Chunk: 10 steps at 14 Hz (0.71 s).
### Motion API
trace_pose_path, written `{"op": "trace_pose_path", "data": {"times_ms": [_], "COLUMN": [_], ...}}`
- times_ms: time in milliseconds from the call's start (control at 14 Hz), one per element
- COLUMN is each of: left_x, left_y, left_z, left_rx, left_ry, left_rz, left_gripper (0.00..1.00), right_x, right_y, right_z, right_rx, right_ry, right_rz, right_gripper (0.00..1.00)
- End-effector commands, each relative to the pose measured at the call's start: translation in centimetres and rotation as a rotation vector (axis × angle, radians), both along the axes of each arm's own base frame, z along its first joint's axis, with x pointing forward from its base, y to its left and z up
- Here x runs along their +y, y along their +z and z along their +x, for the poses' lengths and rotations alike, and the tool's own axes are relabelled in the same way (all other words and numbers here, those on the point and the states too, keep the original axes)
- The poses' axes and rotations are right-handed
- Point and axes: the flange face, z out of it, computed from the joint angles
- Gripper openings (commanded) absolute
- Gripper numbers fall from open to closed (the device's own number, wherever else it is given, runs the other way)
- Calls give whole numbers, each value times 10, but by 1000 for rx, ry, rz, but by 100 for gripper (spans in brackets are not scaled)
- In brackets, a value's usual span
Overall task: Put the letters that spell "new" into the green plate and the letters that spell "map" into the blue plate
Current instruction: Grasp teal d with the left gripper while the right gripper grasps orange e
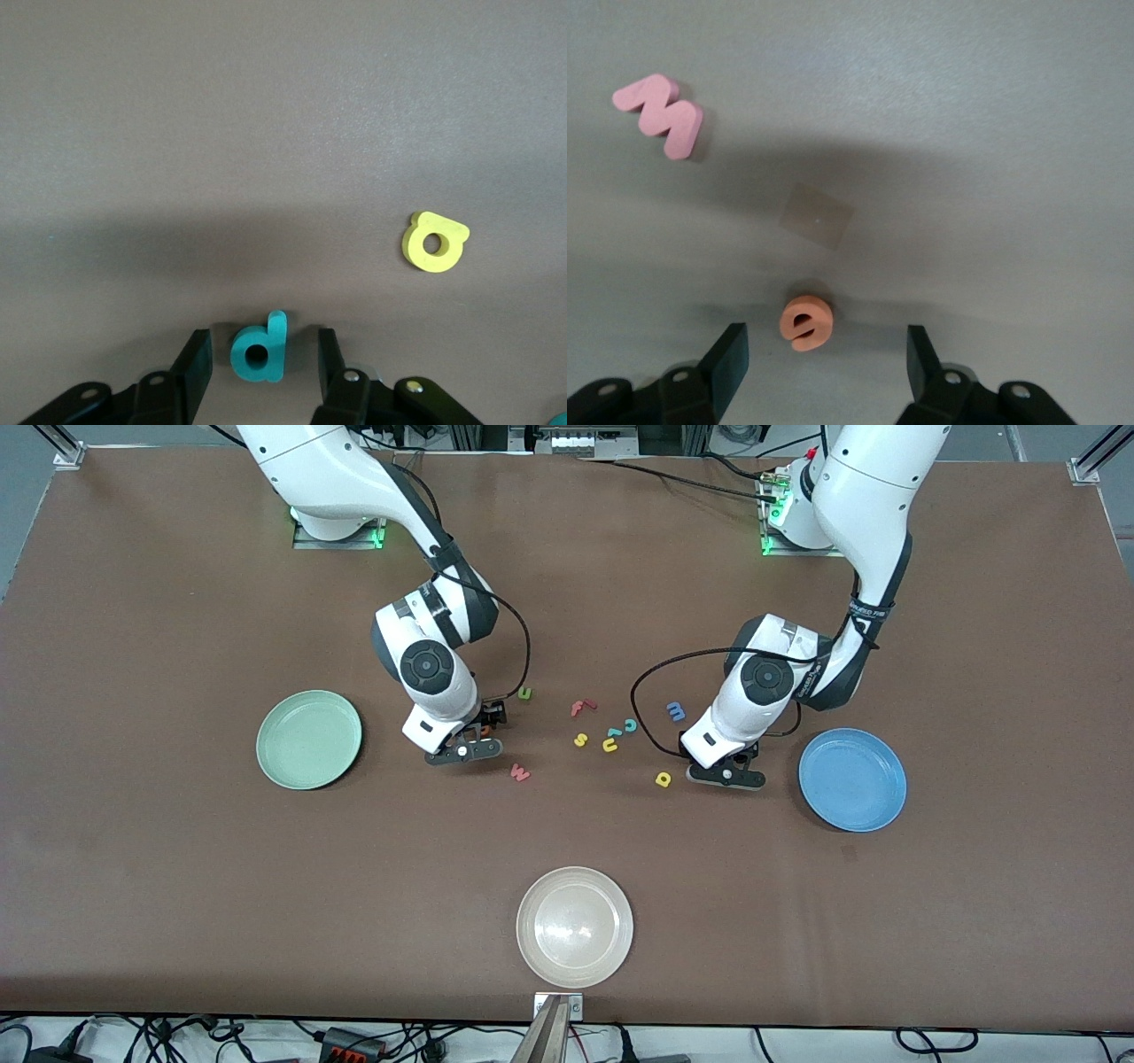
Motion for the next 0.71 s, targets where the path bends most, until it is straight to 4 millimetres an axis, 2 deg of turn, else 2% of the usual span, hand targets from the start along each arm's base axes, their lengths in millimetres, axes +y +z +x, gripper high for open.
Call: {"op": "trace_pose_path", "data": {"times_ms": [0, 71, 286, 357, 500, 643], "left_x": [0, 2, 5, 6, 12, 25], "left_y": [5, 3, -9, -6, 18, 65], "left_z": [-1, -1, -3, -3, 3, 23], "left_rx": [6, 9, 27, 27, 60, 98], "left_ry": [-5, -2, -1, 0, 9, -13], "left_rz": [5, 8, 17, 18, 41, 118], "left_gripper": [33, 28, 28, 26, 26, 26], "right_x": [5, 5, 7, 7, 6, 5], "right_y": [-5, -6, -13, -13, -15, -22], "right_z": [-3, -3, -4, -4, -4, -5], "right_rx": [-8, -6, -2, -3, -16, -13], "right_ry": [11, 12, 20, 20, 50, 61], "right_rz": [-12, -12, -19, -18, -43, -55], "right_gripper": [80, 78, 70, 66, 53, 51]}}
